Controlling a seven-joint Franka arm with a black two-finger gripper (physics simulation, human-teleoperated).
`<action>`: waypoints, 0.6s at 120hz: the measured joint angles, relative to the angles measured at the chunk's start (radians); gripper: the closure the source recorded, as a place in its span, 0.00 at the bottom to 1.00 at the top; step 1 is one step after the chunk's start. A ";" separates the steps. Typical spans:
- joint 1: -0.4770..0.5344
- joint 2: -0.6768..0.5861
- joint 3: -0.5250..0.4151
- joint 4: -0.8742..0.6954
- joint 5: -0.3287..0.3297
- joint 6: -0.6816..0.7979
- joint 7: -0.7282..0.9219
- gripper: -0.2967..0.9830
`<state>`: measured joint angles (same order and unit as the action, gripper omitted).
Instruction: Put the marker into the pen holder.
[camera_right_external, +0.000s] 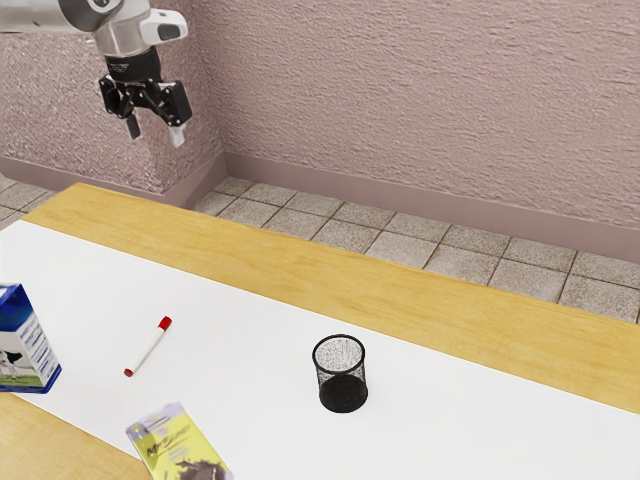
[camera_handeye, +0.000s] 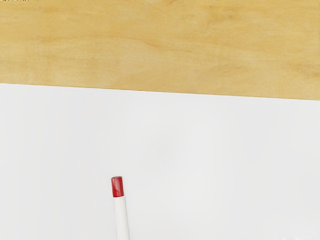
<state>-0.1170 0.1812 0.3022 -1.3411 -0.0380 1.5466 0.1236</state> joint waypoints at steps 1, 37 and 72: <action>0.000 0.000 0.000 0.000 0.000 0.000 0.001 0.25; 0.036 0.216 -0.007 0.074 0.006 0.045 0.026 0.25; 0.106 0.339 -0.009 -0.138 -0.023 0.164 0.049 0.25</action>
<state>-0.0114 0.5199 0.2931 -1.4788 -0.0614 1.7108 0.1723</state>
